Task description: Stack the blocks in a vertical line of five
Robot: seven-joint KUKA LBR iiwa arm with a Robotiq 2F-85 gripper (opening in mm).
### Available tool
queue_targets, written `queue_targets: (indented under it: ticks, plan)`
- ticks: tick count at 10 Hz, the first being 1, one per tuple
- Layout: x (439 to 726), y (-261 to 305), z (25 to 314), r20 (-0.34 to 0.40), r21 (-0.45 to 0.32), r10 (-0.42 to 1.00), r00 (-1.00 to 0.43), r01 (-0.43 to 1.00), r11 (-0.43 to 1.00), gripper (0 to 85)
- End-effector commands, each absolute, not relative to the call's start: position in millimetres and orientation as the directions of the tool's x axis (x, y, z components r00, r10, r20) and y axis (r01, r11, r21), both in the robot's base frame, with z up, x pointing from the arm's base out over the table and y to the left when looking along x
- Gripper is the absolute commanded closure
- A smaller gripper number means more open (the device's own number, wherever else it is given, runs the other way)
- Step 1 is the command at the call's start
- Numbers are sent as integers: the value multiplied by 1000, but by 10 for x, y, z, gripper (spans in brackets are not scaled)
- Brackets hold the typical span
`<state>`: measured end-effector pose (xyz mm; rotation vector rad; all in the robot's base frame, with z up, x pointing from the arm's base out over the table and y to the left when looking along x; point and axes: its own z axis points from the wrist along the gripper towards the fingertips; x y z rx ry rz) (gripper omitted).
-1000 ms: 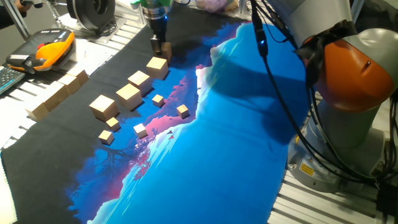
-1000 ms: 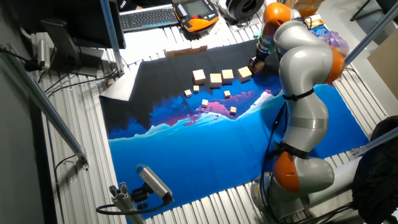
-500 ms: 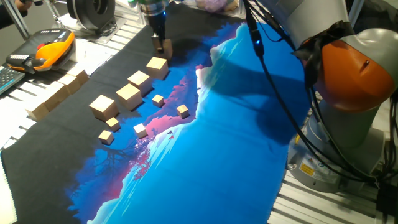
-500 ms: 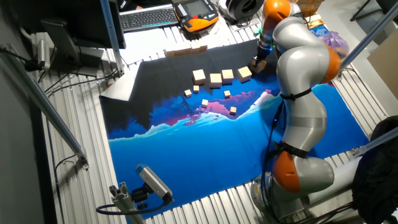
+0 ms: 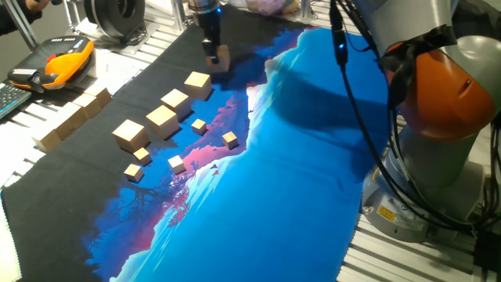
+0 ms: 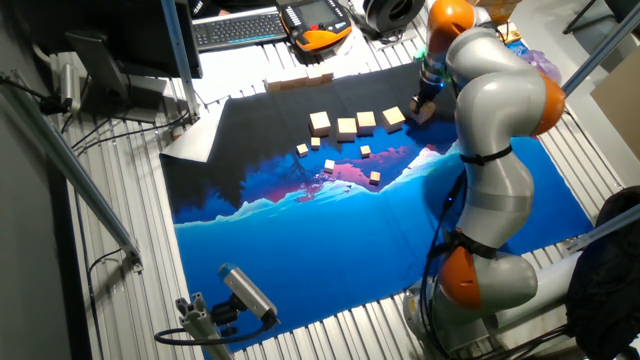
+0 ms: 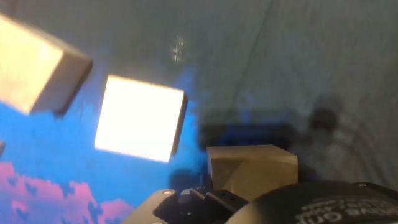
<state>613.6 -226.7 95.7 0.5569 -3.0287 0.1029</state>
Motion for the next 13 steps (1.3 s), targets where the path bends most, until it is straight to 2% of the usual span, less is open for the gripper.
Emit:
queue_targets:
  ticks: [1,3,5,8,10,11,12,13]
  plan:
    - [5931,-2301,954,73,-54,-356,-932,-360,931,850]
    - [5782,-2383,916,74,-64,-342,-937,-347,936,850]
    - [5667,-2395,783,29,-89,-313,-949,-314,945,850]
    - [5672,-2386,715,35,-87,-298,-954,-299,950,850]
    - [5692,-2379,649,32,-50,-263,-964,-264,963,850]
    - [5706,-2375,588,30,-65,-236,-971,-237,969,680]
    - [5714,-2369,554,19,-79,-222,-975,-222,972,680]
    - [5714,-2359,550,16,-91,-208,-978,-209,974,510]
